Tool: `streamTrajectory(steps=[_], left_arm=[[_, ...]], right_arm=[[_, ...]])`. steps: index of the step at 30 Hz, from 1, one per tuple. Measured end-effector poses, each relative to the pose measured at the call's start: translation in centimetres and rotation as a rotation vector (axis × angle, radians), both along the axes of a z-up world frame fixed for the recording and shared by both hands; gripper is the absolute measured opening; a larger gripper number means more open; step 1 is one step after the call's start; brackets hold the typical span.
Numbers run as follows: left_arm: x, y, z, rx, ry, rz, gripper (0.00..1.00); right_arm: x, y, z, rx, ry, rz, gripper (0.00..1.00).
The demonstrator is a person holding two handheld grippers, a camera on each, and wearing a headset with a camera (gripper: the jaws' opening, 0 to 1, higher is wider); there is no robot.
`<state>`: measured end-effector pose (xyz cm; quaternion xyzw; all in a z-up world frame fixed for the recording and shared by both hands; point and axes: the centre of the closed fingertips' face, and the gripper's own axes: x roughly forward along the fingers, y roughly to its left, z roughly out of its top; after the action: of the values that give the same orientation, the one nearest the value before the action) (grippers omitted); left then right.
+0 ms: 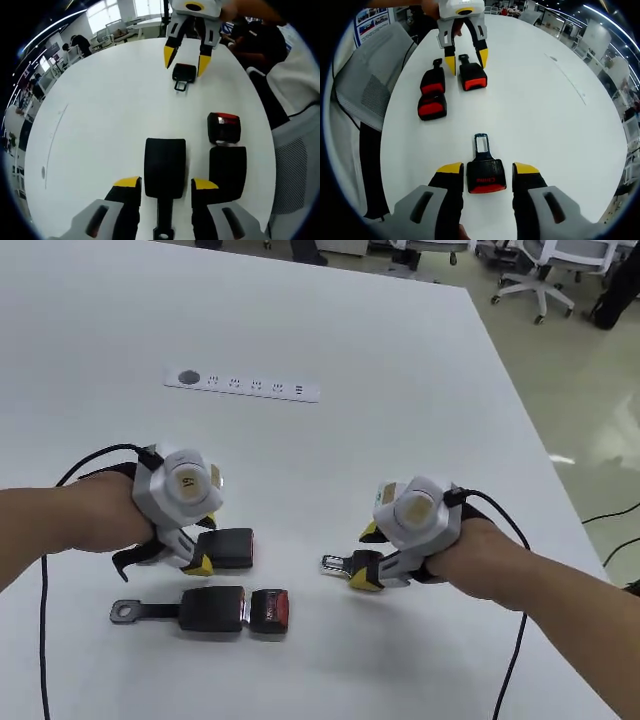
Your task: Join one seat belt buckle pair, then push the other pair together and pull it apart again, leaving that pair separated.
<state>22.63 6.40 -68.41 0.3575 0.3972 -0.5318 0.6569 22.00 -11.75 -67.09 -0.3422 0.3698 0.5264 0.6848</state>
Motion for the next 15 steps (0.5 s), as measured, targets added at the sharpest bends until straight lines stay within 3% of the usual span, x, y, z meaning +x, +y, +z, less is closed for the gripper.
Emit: streamTrajectory(steps=[5,10,15], left_arm=[[0.3,-0.1,-0.3,0.014,0.007,-0.012,0.37],[0.3,-0.4,-0.6,-0.007,0.046,-0.011,0.36],[0.0,-0.4,-0.7,0.003,0.042,-0.044,0.35]], right_arm=[[-0.1,-0.6,-0.9,-0.027,0.011,0.016,0.35],[-0.6,-1.0,-1.6,-0.067,0.032,0.055,0.34],[-0.8,-1.3,-1.8,-0.079,0.055,0.080,0.33]])
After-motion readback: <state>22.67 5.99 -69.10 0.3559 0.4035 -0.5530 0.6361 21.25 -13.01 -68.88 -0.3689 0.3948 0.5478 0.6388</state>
